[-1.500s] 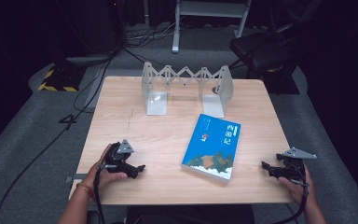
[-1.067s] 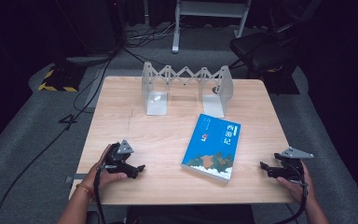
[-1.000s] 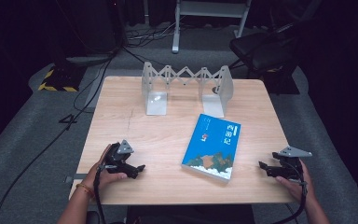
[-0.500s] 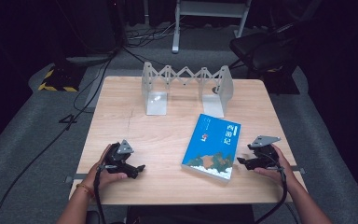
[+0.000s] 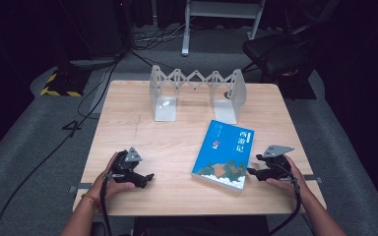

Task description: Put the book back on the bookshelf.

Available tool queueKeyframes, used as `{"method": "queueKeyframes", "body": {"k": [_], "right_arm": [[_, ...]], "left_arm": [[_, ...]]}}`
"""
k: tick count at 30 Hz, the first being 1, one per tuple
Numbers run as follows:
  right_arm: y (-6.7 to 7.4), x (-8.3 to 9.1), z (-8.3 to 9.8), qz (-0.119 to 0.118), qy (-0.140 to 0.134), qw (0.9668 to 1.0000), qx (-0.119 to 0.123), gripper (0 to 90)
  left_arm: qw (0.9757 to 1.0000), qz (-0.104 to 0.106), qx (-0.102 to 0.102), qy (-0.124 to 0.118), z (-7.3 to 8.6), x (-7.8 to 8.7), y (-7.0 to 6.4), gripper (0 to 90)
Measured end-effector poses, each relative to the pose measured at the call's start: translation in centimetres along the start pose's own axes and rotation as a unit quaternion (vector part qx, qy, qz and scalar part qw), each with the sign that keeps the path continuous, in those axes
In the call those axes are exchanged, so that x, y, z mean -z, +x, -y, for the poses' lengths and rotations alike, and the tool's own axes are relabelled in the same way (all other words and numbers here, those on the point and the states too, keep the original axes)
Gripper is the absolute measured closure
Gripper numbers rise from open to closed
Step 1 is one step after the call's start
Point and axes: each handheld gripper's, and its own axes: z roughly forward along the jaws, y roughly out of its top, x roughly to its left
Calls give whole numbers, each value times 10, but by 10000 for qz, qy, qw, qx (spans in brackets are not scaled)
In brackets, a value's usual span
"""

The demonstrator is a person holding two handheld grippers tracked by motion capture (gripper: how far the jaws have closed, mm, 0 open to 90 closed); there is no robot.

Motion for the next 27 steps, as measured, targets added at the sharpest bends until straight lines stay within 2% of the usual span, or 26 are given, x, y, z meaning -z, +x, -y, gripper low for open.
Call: {"method": "queueKeyframes", "body": {"k": [4, 6, 12, 13, 15, 17, 20, 27], "right_arm": [[2, -1, 1, -182, 92, 9998, -5, 313], [4, -1, 2, -198, 135, 9997, 54, 276], [9, -2, 4, -381, 329, 9985, 212, 278], [10, -1, 4, -365, 297, 9986, 246, 276], [10, 2, 3, -490, 116, 9986, 130, 272], [10, 3, 3, -495, 113, 9986, 126, 272], [16, -2, 4, -416, 396, 9976, 399, 266], [17, 0, 4, -548, 269, 9974, 390, 282]], "left_arm": [[10000, -5, -23, -3, 0, 0, 0, 5], [10000, 8, -7, -1, 0, 0, 0, 5], [10000, 10, -11, -6, 0, 0, 0, 5], [10000, 7, -5, -1, 0, 0, 0, 5], [10000, -3, -24, -3, 0, 0, 0, 5], [10000, 7, -6, -2, 0, 0, 0, 5], [10000, 9, -11, -5, 0, 0, 0, 5], [10000, -5, -26, -3, 0, 0, 0, 5]]}}
